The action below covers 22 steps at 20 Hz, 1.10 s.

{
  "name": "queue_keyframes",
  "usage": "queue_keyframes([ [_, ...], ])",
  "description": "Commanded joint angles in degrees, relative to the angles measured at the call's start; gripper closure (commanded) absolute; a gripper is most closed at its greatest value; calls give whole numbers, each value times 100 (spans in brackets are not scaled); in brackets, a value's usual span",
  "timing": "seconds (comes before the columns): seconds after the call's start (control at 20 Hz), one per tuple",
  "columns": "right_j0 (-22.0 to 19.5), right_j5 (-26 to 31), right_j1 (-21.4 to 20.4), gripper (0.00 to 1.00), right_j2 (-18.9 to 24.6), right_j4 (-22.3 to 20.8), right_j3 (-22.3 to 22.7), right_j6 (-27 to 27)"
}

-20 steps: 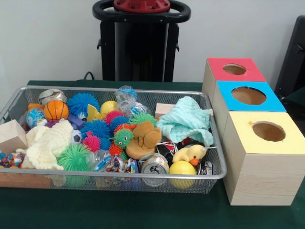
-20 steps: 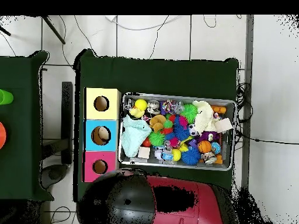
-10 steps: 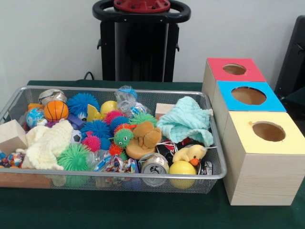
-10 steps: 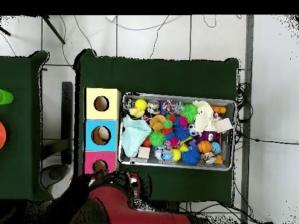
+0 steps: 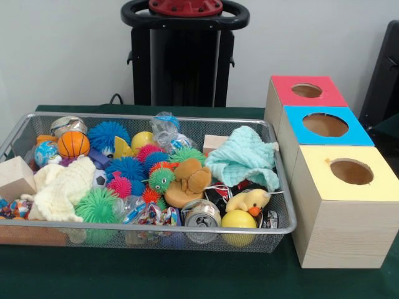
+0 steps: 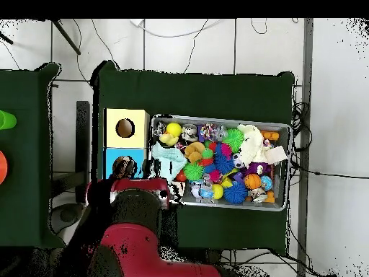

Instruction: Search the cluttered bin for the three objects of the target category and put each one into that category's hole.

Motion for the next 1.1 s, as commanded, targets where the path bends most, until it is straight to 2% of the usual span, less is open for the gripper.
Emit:
queue_keyframes([
  [0.05,-93,1106,389,0,26,-475,469,-49],
  [0.15,-119,1069,371,0,63,-436,485,-121],
  [0.25,-193,913,269,0,142,-350,617,-417],
  [0.4,-213,683,215,0,167,-441,663,-528],
  [0.5,-308,558,131,0,214,-264,801,-764],
  [0.6,-491,501,-12,0,291,145,1001,-1231],
  [0.8,-936,668,-328,0,369,1003,1353,-2493],
  [0.85,-1057,659,-391,0,390,1254,1463,-2860],
  [1.0,-1375,507,-552,0,437,2436,1920,-4401],
  [1.1,-1538,604,-541,0,384,2691,1980,-4924],
])
